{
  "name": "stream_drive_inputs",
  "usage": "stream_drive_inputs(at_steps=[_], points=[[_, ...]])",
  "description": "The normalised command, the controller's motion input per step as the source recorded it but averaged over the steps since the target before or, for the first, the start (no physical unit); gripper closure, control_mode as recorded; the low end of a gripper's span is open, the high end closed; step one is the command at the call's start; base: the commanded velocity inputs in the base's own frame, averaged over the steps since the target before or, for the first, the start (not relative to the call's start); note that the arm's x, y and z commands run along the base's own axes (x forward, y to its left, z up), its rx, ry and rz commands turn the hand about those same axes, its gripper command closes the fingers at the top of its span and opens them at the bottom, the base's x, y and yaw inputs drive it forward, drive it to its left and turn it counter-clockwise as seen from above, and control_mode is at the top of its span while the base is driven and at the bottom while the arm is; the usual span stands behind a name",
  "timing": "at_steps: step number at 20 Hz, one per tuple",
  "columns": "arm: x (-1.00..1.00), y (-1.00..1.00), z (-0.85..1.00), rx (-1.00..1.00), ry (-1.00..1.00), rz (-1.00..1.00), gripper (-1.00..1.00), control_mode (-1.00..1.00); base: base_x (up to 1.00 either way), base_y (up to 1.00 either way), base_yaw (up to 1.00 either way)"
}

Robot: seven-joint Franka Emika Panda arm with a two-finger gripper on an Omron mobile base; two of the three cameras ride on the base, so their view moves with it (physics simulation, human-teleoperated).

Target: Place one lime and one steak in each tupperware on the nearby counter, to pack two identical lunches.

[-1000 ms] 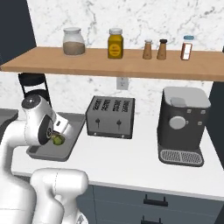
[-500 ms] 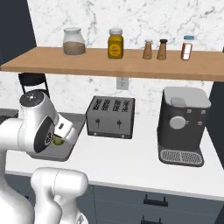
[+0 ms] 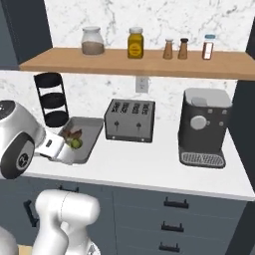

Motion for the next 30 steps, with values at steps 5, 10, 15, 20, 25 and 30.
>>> stream_drive_inputs(at_steps=[5, 10, 15, 20, 25, 30], points=[[0.0, 0.0, 0.0, 0.0, 0.0, 0.0, -1.0, 1.0, -0.68, -0.94, -0.1], [0.0, 0.0, 0.0, 0.0, 0.0, 0.0, -1.0, 1.0, -0.36, -1.0, -0.12], [0.0, 0.0, 0.0, 0.0, 0.0, 0.0, -1.0, 1.0, -0.15, -1.0, -0.07], [0.0, 0.0, 0.0, 0.0, 0.0, 0.0, -1.0, 1.0, -0.03, -1.0, -0.01], [0.0, 0.0, 0.0, 0.0, 0.0, 0.0, -1.0, 1.0, 0.0, -1.0, 0.0], [0.0, 0.0, 0.0, 0.0, 0.0, 0.0, -1.0, 1.0, 0.0, -0.95, 0.0]])
